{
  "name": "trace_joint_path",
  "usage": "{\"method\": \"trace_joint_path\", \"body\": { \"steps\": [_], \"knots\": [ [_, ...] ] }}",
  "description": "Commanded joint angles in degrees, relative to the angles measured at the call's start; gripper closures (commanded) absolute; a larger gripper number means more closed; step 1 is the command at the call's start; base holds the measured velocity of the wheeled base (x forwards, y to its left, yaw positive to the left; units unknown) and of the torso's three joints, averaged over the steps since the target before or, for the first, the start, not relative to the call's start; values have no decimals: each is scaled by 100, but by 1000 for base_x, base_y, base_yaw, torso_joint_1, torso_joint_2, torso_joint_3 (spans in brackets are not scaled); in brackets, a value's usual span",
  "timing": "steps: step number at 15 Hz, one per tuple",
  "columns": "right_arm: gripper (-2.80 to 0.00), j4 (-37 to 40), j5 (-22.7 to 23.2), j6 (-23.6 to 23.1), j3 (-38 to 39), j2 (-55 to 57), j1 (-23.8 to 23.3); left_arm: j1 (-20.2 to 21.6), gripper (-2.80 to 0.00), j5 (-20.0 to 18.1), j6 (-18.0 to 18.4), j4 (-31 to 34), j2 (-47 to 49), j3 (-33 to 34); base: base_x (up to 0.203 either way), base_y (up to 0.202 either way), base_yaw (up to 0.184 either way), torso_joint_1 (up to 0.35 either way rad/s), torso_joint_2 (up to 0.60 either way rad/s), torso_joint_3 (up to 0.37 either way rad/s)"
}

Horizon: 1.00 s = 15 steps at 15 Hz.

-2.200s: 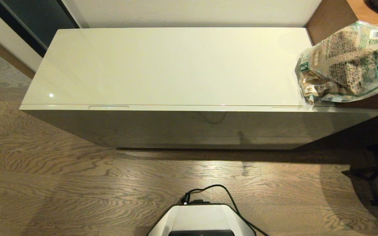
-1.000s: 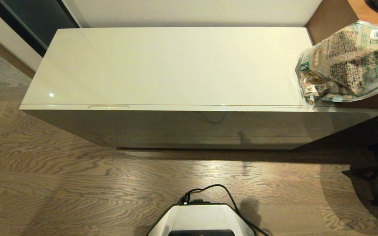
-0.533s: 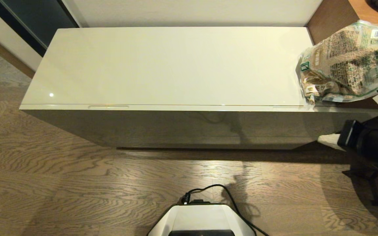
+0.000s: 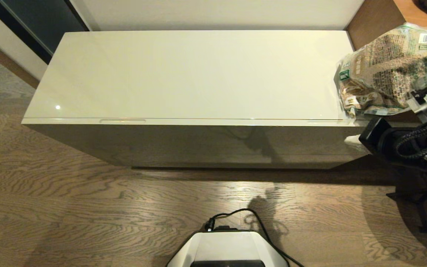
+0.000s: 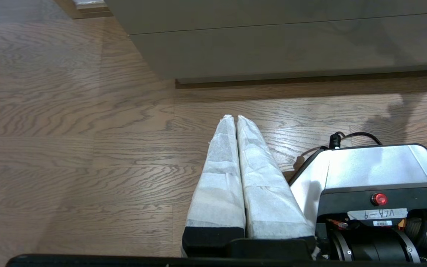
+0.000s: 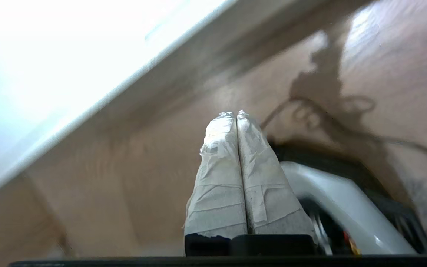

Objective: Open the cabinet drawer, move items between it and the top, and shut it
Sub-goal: Open the drawer

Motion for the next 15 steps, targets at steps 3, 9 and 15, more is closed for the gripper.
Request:
{"method": "trace_joint_path", "body": {
  "steps": [3,9,15],
  "knots": [
    [0,-168,-638,92,-400,693,9,2,0,-2,4,0,-2,0,0,0,0,0,0,0],
    [0,-183,-697,231,-827,898,8,2,0,-2,4,0,-2,0,0,0,0,0,0,0],
    [0,-200,-541,230,-906,897,17,2,0,-2,4,0,-2,0,0,0,0,0,0,0]
  ]
}}
